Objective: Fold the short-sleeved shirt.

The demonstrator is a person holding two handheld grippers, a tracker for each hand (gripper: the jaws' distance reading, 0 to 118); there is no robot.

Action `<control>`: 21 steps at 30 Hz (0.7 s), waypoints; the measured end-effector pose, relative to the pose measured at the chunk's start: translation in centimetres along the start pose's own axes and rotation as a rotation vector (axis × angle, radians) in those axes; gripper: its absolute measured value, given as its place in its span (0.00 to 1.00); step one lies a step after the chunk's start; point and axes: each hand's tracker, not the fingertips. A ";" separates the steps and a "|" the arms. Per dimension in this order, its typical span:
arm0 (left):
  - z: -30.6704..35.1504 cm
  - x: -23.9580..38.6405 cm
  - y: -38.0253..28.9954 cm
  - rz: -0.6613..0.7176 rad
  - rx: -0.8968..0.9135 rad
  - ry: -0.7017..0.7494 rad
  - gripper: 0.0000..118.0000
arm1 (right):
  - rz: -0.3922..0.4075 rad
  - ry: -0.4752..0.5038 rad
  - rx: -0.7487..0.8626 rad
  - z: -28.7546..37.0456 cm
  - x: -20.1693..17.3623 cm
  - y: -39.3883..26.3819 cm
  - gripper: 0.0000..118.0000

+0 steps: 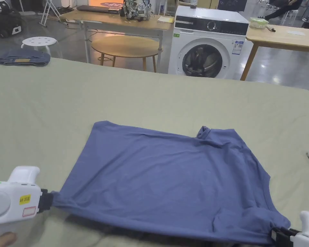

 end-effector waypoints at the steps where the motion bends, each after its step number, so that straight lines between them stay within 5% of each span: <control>1: -0.1 0.1 0.9 -0.009 0.014 0.005 0.01 | -0.002 0.005 0.008 0.0 0.0 1.0 0.05; 15: -7.6 1.7 13.1 -0.011 0.065 0.036 0.01 | -0.076 0.007 0.000 -10.8 1.1 13.3 0.06; 21: -11.9 2.7 14.6 -0.034 -0.014 0.052 0.00 | -0.043 -0.031 -0.083 -16.5 1.5 14.7 0.06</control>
